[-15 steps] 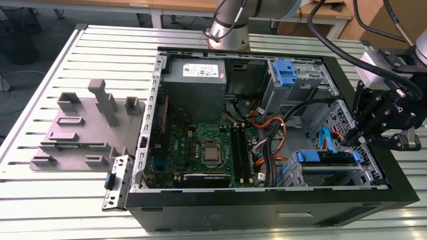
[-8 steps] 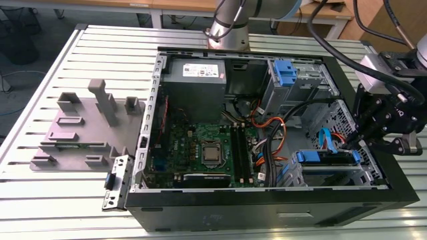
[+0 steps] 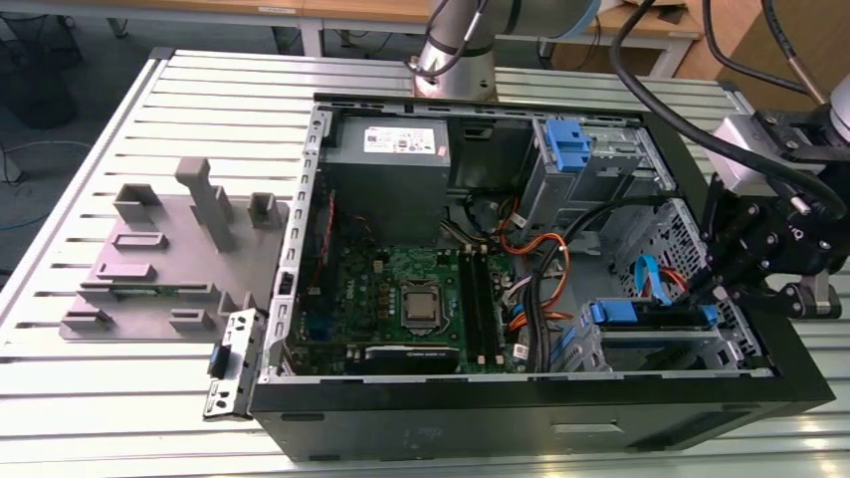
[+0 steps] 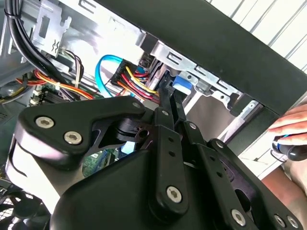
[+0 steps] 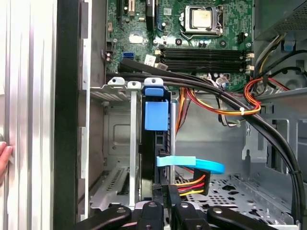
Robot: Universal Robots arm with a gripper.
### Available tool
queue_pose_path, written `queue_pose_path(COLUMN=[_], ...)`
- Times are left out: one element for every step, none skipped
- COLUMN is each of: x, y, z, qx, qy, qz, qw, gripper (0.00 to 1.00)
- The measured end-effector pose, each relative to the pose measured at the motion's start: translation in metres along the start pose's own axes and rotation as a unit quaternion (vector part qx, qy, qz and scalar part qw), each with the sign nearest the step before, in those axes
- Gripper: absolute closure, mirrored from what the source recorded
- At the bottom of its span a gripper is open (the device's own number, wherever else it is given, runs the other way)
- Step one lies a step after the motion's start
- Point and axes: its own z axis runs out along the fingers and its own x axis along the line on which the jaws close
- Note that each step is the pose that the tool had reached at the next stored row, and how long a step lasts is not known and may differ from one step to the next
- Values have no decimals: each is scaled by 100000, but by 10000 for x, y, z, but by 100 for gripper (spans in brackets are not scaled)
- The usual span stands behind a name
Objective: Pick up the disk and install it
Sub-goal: 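Insert the second disk wire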
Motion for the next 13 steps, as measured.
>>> queue_pose_path(x=[8, 21, 35, 48, 56, 61, 65, 68, 71, 71, 71, 71, 71], y=[0, 0, 0, 0, 0, 1, 1, 2, 2, 2, 2, 3, 2], z=[1, 1, 2, 3, 5, 10, 17, 23, 27, 30, 29, 30, 30], qx=[0, 0, 0, 2, 2, 1, 0, 0, 0, 2, 0, 1, 1], qy=[21, 40, 53, 59, 54, 54, 46, 49, 60, 64, 70, 74, 77], qz=[-7, -13, -11, -8, -10, -10, -10, -8, -9, -10, -6, -6, -8], qw=[100000, 100000, 100000, 100000, 100000, 100000, 100000, 100000, 100000, 100000, 100000, 100000, 100000], gripper=[84, 84, 84, 84, 84, 84, 84, 84, 84, 84, 84, 84, 84])
